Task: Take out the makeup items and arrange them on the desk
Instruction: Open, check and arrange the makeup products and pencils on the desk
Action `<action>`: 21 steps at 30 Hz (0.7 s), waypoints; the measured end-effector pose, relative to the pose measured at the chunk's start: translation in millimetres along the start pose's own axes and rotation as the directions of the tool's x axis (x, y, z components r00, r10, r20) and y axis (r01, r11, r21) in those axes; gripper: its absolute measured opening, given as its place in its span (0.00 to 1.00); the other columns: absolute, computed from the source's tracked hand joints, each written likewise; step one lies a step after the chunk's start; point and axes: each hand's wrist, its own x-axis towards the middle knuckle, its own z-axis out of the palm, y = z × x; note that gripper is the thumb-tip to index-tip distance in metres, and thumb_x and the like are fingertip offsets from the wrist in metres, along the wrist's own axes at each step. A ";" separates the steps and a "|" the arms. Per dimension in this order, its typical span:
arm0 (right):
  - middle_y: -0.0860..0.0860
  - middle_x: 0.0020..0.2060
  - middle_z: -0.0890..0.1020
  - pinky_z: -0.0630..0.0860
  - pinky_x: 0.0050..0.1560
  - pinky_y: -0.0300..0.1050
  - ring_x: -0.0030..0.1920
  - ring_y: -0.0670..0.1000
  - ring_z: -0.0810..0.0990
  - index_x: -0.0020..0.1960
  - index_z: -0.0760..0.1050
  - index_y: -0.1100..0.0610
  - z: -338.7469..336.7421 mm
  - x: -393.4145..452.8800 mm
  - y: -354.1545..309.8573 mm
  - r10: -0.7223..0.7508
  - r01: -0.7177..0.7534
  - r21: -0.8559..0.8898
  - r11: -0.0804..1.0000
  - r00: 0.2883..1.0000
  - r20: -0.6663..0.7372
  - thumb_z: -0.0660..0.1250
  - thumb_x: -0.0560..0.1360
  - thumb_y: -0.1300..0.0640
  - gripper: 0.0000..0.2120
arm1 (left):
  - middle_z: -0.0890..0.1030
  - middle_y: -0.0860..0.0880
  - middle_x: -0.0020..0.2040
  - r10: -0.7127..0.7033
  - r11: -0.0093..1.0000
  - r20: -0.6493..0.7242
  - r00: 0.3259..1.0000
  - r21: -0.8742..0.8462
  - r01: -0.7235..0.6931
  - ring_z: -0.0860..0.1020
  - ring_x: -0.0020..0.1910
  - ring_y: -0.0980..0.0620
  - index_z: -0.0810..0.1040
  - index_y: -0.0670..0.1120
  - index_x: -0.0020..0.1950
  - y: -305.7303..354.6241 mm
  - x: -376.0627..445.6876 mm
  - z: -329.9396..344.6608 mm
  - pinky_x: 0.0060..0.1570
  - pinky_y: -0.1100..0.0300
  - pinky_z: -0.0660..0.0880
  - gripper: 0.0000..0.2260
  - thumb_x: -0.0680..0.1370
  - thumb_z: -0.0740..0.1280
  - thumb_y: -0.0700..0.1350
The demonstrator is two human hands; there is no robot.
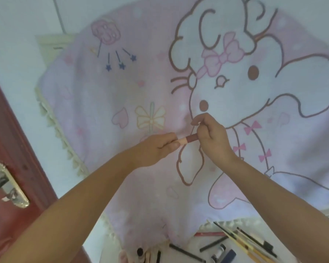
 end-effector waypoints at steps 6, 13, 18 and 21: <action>0.47 0.24 0.67 0.65 0.25 0.28 0.25 0.40 0.70 0.49 0.71 0.60 -13.4 36.1 -21.1 -0.129 0.138 -0.111 0.984 0.988 0.084 0.53 0.78 0.59 0.09 | 0.63 0.53 0.28 -0.072 0.979 0.004 0.997 -0.189 0.072 0.60 0.25 0.57 0.67 0.48 0.39 19.7 10.0 -32.4 0.27 0.66 0.60 0.13 0.81 0.51 0.48; 0.46 0.15 0.68 0.67 0.27 0.33 0.18 0.43 0.66 0.30 0.68 0.57 -30.0 53.1 -22.9 0.197 -0.222 0.062 0.973 0.942 0.273 0.57 0.79 0.54 0.19 | 0.69 0.54 0.35 0.172 0.850 -0.263 0.949 0.527 -0.008 0.66 0.31 0.56 0.66 0.47 0.49 27.8 21.5 -48.1 0.33 0.65 0.69 0.05 0.81 0.55 0.47; 0.50 0.33 0.75 0.70 0.36 0.29 0.33 0.46 0.73 0.37 0.72 0.49 -34.6 52.4 -24.5 -0.023 0.011 0.064 0.998 0.981 0.191 0.64 0.75 0.64 0.12 | 0.73 0.49 0.25 0.593 0.466 -0.302 0.747 0.884 -0.013 0.70 0.22 0.53 0.77 0.44 0.30 15.1 29.5 -50.9 0.20 0.70 0.64 0.10 0.64 0.73 0.49; 0.46 0.37 0.73 0.72 0.42 0.35 0.38 0.46 0.72 0.38 0.70 0.46 -36.6 49.8 -22.0 -0.174 0.183 -0.025 0.983 0.963 0.205 0.65 0.71 0.71 0.19 | 0.72 0.50 0.23 0.562 0.448 -0.296 0.772 0.894 0.017 0.70 0.20 0.54 0.79 0.45 0.29 17.2 26.6 -50.2 0.19 0.71 0.63 0.13 0.56 0.80 0.48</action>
